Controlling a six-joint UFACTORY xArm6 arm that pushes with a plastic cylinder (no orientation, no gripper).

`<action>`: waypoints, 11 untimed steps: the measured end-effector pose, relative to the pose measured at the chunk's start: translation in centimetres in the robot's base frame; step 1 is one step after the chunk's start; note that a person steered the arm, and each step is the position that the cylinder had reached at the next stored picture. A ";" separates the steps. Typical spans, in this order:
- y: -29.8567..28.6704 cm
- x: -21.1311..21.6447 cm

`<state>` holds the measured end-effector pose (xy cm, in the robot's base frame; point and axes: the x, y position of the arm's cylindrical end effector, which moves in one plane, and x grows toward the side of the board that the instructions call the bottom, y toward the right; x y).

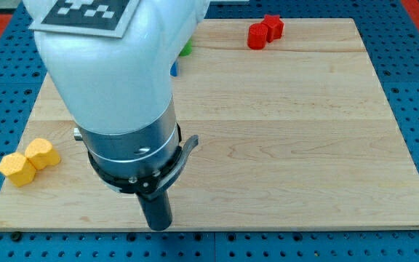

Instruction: Place both yellow hexagon and yellow heart to the center of the board

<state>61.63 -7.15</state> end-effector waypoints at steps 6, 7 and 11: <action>-22.4 -7.6; -21.6 -9.4; -1.3 -16.4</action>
